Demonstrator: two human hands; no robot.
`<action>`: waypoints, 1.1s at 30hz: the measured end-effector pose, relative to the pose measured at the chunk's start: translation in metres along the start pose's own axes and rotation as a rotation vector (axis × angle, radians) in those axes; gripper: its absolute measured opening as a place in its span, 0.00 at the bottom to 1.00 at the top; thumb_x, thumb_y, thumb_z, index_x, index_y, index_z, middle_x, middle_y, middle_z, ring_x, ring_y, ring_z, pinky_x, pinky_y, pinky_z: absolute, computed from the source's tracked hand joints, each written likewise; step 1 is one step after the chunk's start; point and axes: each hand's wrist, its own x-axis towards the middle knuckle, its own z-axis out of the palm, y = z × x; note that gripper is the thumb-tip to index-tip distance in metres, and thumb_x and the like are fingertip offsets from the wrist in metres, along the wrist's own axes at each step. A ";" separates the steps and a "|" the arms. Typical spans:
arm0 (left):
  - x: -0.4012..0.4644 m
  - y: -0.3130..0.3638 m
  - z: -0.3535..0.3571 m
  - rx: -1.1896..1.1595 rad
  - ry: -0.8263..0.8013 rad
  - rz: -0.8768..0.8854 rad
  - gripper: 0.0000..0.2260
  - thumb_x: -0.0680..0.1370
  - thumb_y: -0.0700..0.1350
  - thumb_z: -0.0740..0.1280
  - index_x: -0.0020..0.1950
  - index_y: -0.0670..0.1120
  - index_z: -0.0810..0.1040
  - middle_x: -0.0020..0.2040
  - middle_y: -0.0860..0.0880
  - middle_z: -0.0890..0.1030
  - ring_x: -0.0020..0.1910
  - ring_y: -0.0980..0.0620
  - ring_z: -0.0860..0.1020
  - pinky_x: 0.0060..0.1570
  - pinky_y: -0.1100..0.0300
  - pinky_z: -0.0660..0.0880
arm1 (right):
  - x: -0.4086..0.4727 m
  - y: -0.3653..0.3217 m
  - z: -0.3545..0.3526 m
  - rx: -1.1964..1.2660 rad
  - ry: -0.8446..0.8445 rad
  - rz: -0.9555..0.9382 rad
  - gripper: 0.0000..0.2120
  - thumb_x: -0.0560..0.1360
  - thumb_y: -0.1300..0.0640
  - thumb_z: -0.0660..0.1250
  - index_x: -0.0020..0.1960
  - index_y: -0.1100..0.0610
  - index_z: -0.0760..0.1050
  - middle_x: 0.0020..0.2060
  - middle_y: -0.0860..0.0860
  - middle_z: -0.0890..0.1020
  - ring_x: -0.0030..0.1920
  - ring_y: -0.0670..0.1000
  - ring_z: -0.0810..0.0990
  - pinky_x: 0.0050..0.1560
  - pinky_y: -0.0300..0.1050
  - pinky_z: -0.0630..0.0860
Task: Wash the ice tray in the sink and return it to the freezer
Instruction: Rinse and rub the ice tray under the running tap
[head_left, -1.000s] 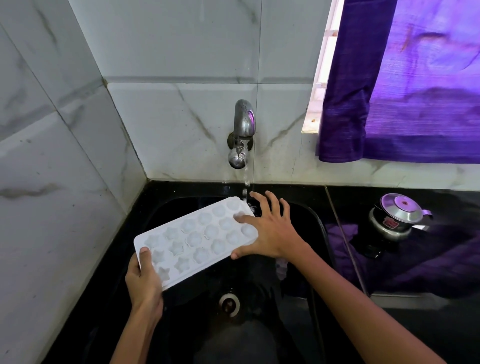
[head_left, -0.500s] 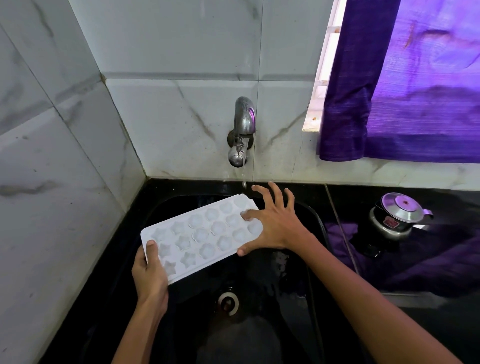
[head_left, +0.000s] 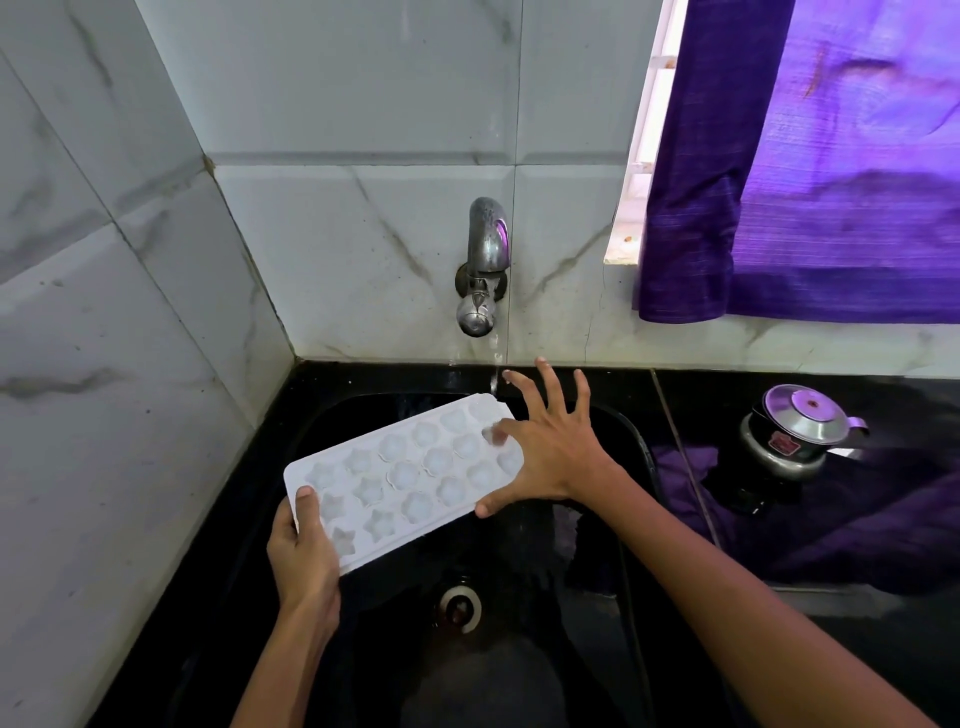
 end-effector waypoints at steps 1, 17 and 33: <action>0.000 -0.001 0.000 -0.004 0.004 -0.006 0.13 0.83 0.49 0.57 0.62 0.45 0.74 0.45 0.53 0.78 0.43 0.55 0.78 0.40 0.60 0.73 | 0.000 0.000 0.000 0.015 -0.005 0.010 0.50 0.51 0.18 0.58 0.67 0.41 0.68 0.76 0.52 0.41 0.71 0.59 0.26 0.61 0.68 0.22; -0.008 -0.004 0.004 -0.118 0.127 -0.132 0.16 0.82 0.50 0.57 0.65 0.44 0.73 0.45 0.51 0.79 0.41 0.50 0.78 0.36 0.57 0.74 | -0.009 -0.014 0.011 0.304 0.306 0.204 0.39 0.54 0.21 0.59 0.57 0.42 0.72 0.73 0.49 0.59 0.74 0.58 0.44 0.70 0.63 0.41; -0.015 0.000 0.005 -0.070 0.142 -0.051 0.15 0.83 0.49 0.56 0.65 0.43 0.72 0.43 0.54 0.77 0.46 0.47 0.78 0.49 0.53 0.73 | -0.007 -0.008 0.010 0.188 0.088 0.052 0.33 0.63 0.24 0.57 0.61 0.41 0.73 0.76 0.51 0.47 0.74 0.60 0.34 0.69 0.64 0.35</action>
